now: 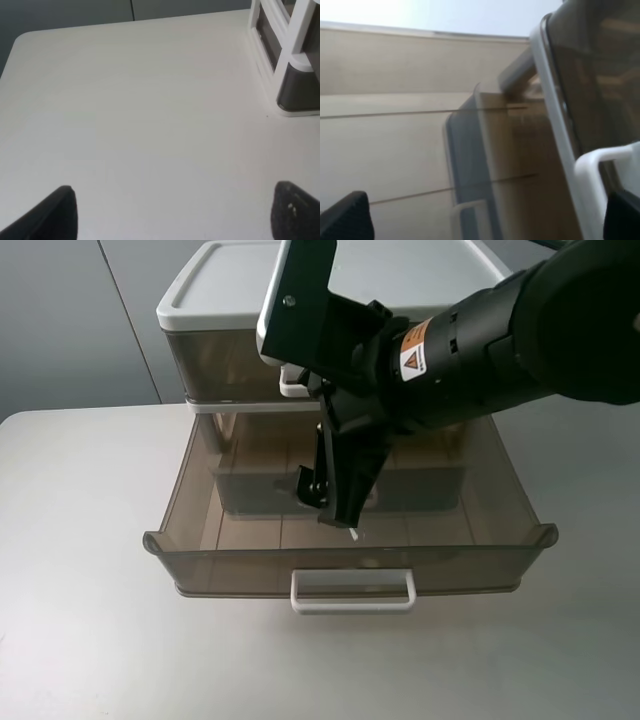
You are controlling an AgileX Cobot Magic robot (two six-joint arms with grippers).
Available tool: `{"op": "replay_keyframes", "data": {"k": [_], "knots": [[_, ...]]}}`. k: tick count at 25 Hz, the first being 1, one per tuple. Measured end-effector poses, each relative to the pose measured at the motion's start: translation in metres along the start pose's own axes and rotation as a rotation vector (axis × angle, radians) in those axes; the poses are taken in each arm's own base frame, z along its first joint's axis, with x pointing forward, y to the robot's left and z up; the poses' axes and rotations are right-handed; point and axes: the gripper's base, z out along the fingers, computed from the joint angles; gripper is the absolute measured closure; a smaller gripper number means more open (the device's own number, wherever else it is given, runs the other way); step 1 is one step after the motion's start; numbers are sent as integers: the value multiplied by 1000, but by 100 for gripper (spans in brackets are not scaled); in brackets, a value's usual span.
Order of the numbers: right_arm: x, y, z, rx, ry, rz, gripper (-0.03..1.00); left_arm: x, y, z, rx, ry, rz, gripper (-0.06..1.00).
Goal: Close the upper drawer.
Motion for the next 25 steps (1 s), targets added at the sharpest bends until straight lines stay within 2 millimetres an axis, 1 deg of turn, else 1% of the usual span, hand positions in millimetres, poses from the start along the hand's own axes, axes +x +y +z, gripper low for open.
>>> {"op": "replay_keyframes", "data": {"k": [3,5,9,13,16,18,22,25], "knots": [[-3,-3,-3,15,-16,7,27,0,0,0,0,0,0,20],[-7,-6,-11,29,-36,32,27,0,0,0,0,0,0,20],[-12,-9,-42,41,-58,106,27,0,0,0,0,0,0,20],[-6,-5,-85,11,-10,213,27,0,0,0,0,0,0,20],[7,4,-118,0,12,296,27,0,0,0,0,0,0,20],[20,14,-140,-4,11,341,27,0,0,0,0,0,0,20],[49,36,-179,-2,-17,418,27,0,0,0,0,0,0,20],[73,53,-200,5,-41,493,27,0,0,0,0,0,0,20]]}}
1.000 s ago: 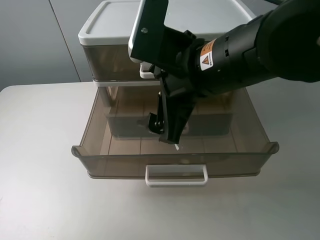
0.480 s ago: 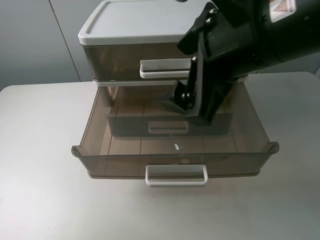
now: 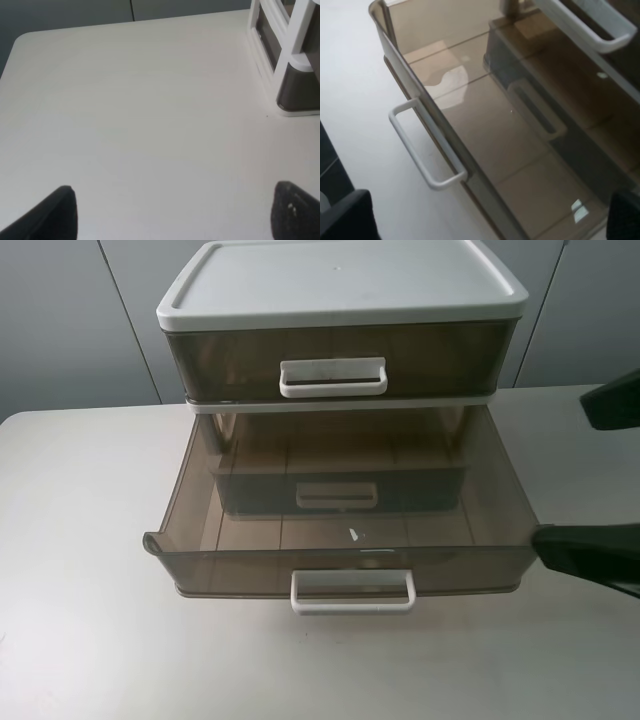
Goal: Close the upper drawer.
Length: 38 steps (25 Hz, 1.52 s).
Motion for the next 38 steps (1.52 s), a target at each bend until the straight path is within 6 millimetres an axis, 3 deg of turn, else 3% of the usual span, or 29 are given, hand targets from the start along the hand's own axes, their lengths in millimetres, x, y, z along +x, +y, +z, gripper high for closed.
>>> {"op": "replay_keyframes", "data": {"k": [7,12,22,33,38], "knots": [[57,8,-28,2,-35,78,27,0,0,0,0,0,0,20],[83,11,-37,3,-58,96,27,0,0,0,0,0,0,20],[96,11,-51,37,-183,123,27,0,0,0,0,0,0,20],[96,7,-51,78,-179,147,27,0,0,0,0,0,0,20],[89,6,-42,135,-98,188,27,0,0,0,0,0,0,20]]}}
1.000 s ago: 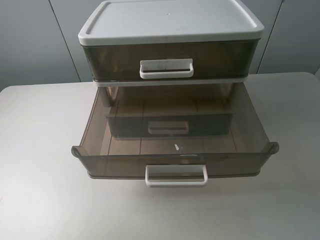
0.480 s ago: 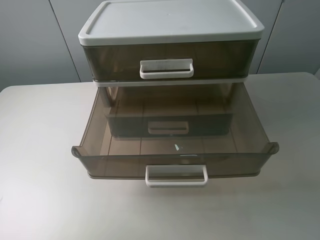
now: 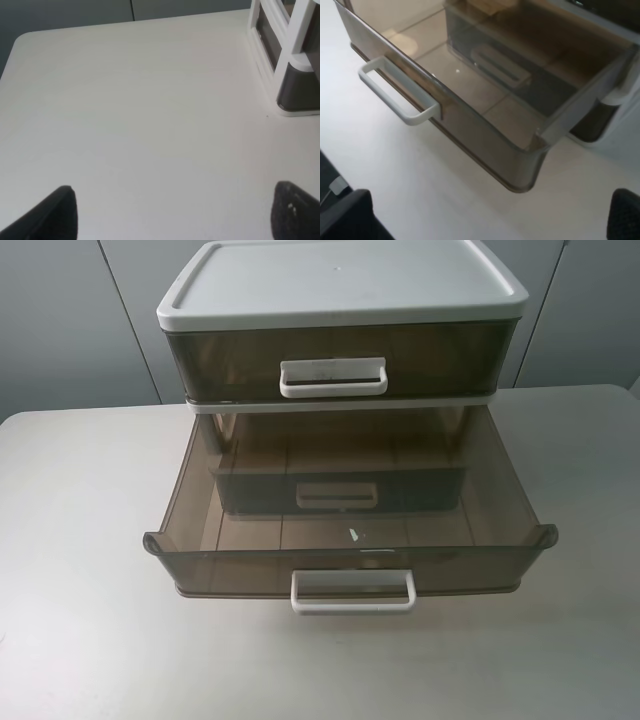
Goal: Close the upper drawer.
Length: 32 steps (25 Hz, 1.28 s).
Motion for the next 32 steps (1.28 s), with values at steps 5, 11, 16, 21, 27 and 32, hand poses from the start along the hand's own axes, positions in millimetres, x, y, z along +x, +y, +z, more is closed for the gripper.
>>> {"op": "replay_keyframes", "data": {"k": [5,11,16,21,27,32], "knots": [[0,-1,0,122,10,79,27,0,0,0,0,0,0,20],[3,0,-5,356,-14,224,27,0,0,0,0,0,0,20],[8,5,-12,606,-59,351,27,0,0,0,0,0,0,20],[8,7,-12,691,-54,391,27,0,0,0,0,0,0,20],[8,7,-12,687,-54,387,27,0,0,0,0,0,0,20],[7,8,-11,671,-59,394,27,0,0,0,0,0,0,20]]}}
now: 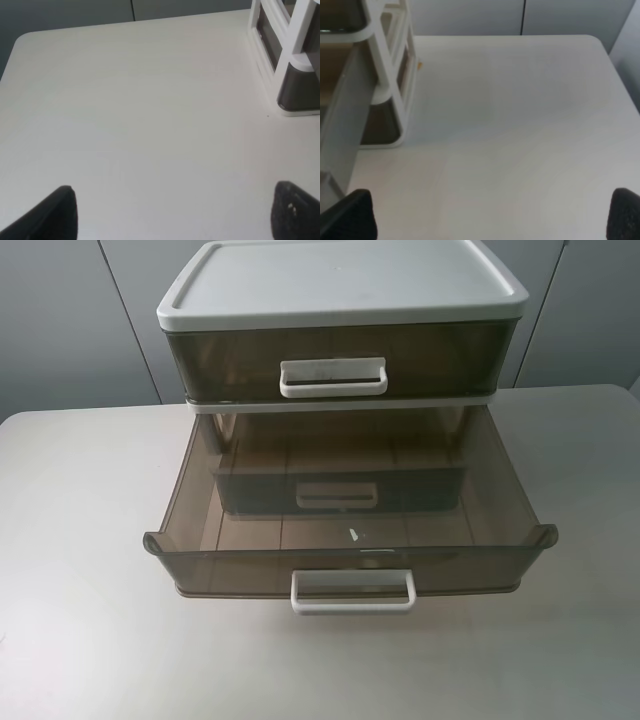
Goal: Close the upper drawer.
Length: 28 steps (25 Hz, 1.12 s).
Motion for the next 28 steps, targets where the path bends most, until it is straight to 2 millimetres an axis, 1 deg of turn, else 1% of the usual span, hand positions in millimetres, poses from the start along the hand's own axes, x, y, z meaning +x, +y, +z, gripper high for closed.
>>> {"op": "replay_keyframes", "data": {"k": [11,28], "knots": [[0,2,0,-77,-4,-57,27,0,0,0,0,0,0,20],[0,-1,0,-49,-4,-30,27,0,0,0,0,0,0,20]]}}
